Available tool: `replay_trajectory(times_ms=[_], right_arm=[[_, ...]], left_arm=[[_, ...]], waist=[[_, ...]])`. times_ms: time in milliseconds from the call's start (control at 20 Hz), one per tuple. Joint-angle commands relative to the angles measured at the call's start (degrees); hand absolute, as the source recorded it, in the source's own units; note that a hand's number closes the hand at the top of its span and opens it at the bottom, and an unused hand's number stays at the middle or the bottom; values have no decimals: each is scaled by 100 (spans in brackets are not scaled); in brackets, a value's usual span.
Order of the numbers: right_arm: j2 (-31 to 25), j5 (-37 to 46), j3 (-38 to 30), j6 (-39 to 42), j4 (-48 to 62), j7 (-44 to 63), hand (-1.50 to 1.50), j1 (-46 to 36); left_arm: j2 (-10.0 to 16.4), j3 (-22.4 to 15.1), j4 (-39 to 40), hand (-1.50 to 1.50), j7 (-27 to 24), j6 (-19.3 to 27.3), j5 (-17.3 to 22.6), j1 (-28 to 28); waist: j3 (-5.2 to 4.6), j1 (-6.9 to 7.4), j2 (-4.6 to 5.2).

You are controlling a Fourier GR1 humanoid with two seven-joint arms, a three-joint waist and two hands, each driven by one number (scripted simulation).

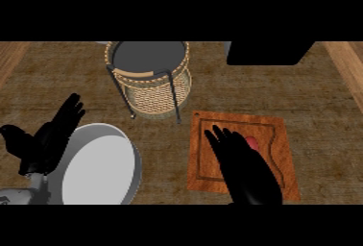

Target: Pick the can from the cutting board and place it in the tiered basket

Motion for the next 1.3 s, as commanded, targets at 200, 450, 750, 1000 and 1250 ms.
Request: replay_trajectory(times_ms=[200,450,750,1000,1250], right_arm=[[89,712,-336,-487,1232,-948,-150,323],[473,1398,-183,-486,993,-693,-150,518],[341,1768,-656,-1011,1960,-1706,-150,433],[310,1370,-891,141,1741,-1569,150,504],[223,1596,-774,87,2086,-2125,150,571]], left_arm=[[-129,248,-121,0,-6,-238,-77,160],[-333,262,107,0,-171,-335,-388,180],[-230,438,-631,0,426,-480,-276,287],[-456,400,-252,0,325,-362,-560,-9],[-607,343,-405,0,517,-235,-739,-68]], waist=[[4,1,8],[2,-14,4],[5,16,1],[3,-3,4],[4,-13,4]])
